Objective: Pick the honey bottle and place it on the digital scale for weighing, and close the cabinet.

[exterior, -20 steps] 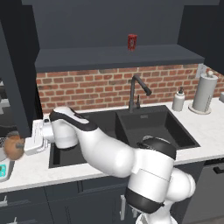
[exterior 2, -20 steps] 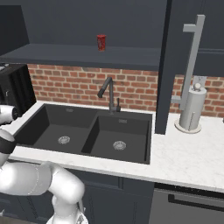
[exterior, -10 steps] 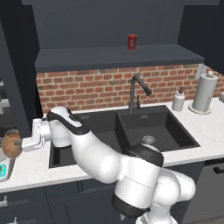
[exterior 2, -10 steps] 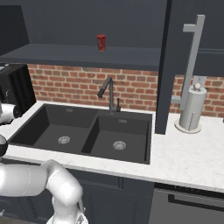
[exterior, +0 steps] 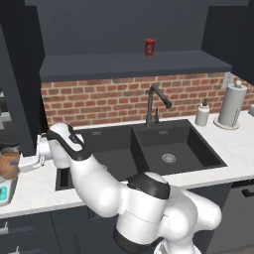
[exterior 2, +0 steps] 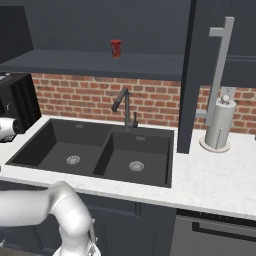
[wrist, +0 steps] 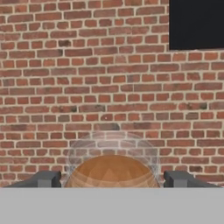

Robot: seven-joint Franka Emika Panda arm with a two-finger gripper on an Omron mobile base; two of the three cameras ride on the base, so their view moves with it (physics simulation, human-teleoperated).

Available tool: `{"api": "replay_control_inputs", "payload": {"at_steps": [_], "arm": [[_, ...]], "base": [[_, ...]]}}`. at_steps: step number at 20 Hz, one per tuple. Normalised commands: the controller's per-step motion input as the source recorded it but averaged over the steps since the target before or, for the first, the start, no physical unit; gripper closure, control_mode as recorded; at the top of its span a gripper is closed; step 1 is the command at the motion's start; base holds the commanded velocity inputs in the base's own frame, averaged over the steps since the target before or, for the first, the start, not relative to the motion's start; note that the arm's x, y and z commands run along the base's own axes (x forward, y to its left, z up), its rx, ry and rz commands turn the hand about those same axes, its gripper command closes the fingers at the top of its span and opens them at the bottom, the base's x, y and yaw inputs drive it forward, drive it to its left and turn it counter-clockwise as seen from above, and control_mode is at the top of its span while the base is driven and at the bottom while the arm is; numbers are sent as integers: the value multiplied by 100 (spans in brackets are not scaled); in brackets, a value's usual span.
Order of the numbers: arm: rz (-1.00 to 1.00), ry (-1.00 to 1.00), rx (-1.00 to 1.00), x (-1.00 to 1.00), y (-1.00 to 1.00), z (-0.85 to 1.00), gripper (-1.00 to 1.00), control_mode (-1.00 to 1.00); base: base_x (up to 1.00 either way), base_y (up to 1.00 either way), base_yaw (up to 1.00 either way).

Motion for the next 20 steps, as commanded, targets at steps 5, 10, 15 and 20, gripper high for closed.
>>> {"api": "replay_control_inputs", "payload": {"at_steps": [5, 10, 15, 20], "arm": [[0, 0, 0, 8, 8, -4, 100, -100], [0, -2, 0, 0, 0, -10, 100, -100], [-1, 0, 0, 0, 6, -27, 100, -100], [-6, 0, 0, 4, 17, -8, 100, -100]], "base": [[0, 0, 0], [0, 0, 0], [0, 0, 0], [0, 0, 0]]}}
